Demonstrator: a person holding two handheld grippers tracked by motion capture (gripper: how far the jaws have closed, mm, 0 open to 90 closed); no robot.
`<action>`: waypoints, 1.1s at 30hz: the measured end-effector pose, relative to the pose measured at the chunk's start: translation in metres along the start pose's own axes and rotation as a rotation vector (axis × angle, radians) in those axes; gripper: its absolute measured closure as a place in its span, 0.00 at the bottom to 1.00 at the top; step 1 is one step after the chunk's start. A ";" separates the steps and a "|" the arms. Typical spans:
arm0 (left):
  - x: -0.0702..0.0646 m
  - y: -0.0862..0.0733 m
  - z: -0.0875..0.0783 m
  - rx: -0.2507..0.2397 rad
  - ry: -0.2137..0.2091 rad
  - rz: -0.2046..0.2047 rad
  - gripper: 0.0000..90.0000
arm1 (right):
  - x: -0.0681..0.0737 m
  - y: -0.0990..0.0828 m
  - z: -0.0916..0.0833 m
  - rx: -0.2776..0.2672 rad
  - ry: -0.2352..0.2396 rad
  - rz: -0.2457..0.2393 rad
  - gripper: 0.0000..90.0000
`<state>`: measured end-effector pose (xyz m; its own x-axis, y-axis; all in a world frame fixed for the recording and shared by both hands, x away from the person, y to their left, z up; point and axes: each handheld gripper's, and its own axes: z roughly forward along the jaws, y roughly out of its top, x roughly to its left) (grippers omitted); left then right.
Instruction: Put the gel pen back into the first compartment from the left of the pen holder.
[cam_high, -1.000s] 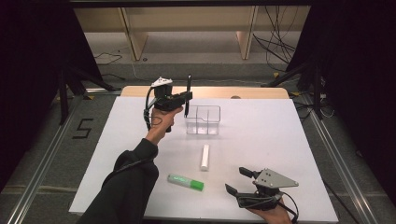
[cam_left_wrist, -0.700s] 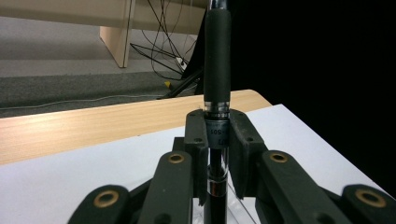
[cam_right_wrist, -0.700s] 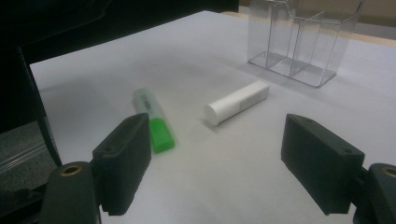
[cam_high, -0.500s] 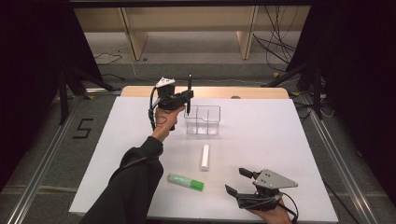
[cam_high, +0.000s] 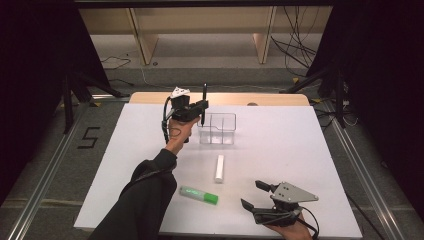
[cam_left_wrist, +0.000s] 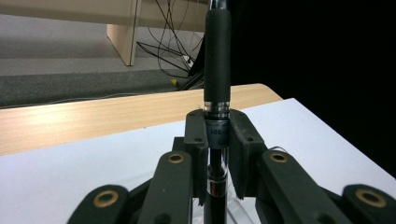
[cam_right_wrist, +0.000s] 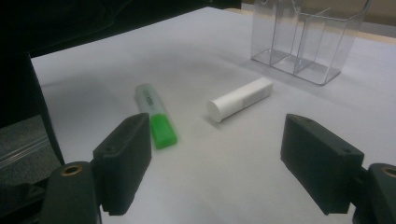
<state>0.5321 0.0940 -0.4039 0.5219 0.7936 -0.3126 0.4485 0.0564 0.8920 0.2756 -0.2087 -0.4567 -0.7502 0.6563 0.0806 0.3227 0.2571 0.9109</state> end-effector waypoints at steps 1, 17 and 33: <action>0.001 -0.001 0.000 0.001 0.001 -0.003 0.88 | 0.000 0.000 0.000 0.000 0.000 0.000 0.28; 0.002 -0.009 -0.001 0.018 -0.015 0.004 0.87 | 0.000 0.000 0.001 0.003 0.000 -0.004 0.28; -0.011 -0.012 -0.036 0.159 -0.077 0.087 0.25 | 0.000 -0.001 0.002 0.013 0.002 -0.004 0.28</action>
<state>0.4950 0.1067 -0.3991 0.6148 0.7426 -0.2657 0.5048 -0.1117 0.8560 0.2762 -0.2071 -0.4582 -0.7526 0.6538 0.0779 0.3274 0.2689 0.9058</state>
